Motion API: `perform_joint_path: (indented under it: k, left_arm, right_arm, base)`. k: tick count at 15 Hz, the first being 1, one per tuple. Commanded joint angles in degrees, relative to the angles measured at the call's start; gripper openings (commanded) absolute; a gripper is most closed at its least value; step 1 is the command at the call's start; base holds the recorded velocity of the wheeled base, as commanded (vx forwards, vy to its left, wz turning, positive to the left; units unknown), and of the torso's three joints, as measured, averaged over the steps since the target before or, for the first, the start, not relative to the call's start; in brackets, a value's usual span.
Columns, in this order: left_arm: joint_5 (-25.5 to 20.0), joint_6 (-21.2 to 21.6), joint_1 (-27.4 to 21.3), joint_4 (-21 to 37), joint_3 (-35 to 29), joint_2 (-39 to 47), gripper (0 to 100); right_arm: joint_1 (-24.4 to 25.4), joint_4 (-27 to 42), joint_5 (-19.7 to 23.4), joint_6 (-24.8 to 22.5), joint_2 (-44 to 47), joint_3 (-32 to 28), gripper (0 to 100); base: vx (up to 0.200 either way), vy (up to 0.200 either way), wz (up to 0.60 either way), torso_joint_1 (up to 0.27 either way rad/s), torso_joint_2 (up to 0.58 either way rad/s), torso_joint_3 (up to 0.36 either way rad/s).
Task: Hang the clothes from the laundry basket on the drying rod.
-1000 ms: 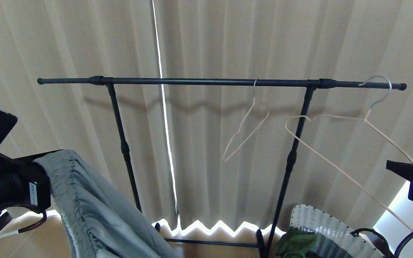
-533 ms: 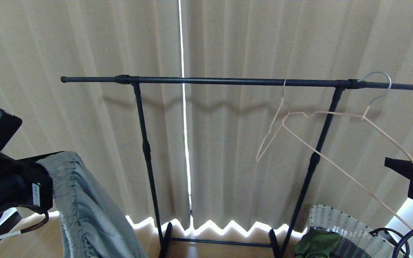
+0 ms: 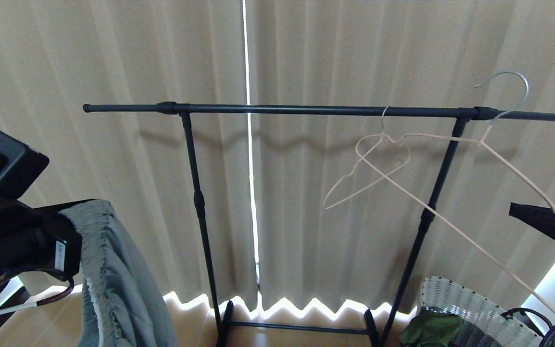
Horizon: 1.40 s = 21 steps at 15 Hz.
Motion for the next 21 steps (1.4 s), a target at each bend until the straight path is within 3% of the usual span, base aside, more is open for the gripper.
perform_joint_path:
  k: [1, 6, 9, 11, 12, 13, 16, 21]
  left_arm:
    - [1.35, -0.10, -1.20, 0.03, -3.24, 3.88, 0]
    - [7.59, -0.54, -4.28, 0.21, -13.79, 13.55, 0]
    - [9.53, -3.61, -4.89, 0.82, -19.24, 18.47, 0]
    - [13.04, -8.54, -6.56, 3.20, -24.16, 22.07, 0]
    - [13.31, -8.98, -6.65, 3.37, -24.60, 22.34, 0]
    - [16.29, -11.79, -7.53, 5.83, -29.61, 25.94, 0]
    - [19.37, -12.67, -8.15, 8.65, -34.62, 29.98, 0]
    - [19.55, -12.67, -8.85, 10.67, -36.11, 30.69, 0]
  right_arm:
    - [3.30, 0.00, 0.22, -0.01, 1.55, -1.49, 0]
    - [11.82, -0.08, 2.42, 2.19, 7.09, -4.65, 0]
    - [20.08, 0.09, 2.42, 7.55, 7.35, -5.00, 0]
    - [22.63, 0.00, 3.39, 9.84, 7.35, -5.00, 0]
    - [22.81, 0.00, 3.56, 10.01, 7.26, -5.00, 0]
    - [24.65, 0.00, 6.55, 11.16, 6.82, -5.18, 0]
    - [27.64, -0.08, 8.04, 11.51, 6.74, -5.18, 0]
    - [30.72, -0.08, 9.71, 12.21, 7.88, -6.67, 0]
  base:
    - [0.000, 0.000, 0.00, 0.000, 0.00, 0.000]
    - [0.000, 0.000, 0.00, 0.000, 0.00, 0.000]
    - [0.000, 0.000, 0.00, 0.000, 0.00, 0.000]
    - [0.000, 0.000, 0.00, 0.000, 0.00, 0.000]
    - [0.000, 0.000, 0.00, 0.000, 0.00, 0.000]
    - [0.000, 0.000, 0.00, 0.000, 0.00, 0.000]
    - [0.000, 0.000, 0.00, 0.000, 0.00, 0.000]
    - [0.000, 0.000, 0.00, 0.000, 0.00, 0.000]
